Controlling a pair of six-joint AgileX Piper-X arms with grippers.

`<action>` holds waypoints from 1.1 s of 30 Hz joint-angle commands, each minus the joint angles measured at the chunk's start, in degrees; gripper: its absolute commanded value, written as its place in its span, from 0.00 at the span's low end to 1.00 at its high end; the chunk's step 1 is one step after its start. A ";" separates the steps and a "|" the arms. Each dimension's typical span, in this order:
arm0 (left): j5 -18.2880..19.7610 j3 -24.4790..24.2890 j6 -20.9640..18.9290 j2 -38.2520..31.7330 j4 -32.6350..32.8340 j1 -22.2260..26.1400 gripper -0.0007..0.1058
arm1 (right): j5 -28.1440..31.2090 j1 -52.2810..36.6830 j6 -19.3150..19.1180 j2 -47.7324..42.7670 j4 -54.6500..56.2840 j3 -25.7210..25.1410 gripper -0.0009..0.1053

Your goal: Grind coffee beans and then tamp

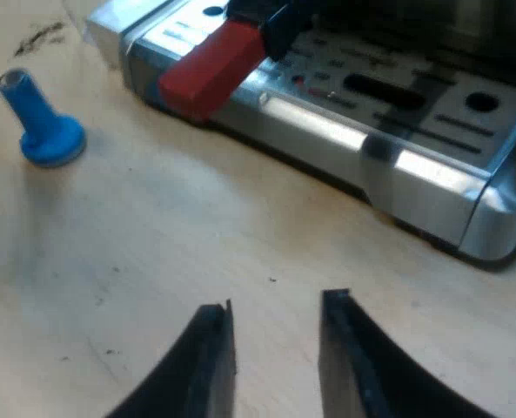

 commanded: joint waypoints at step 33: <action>0.48 0.00 -0.28 0.14 -1.06 -0.26 0.63 | 32.92 21.56 9.33 48.02 -57.71 -0.19 0.09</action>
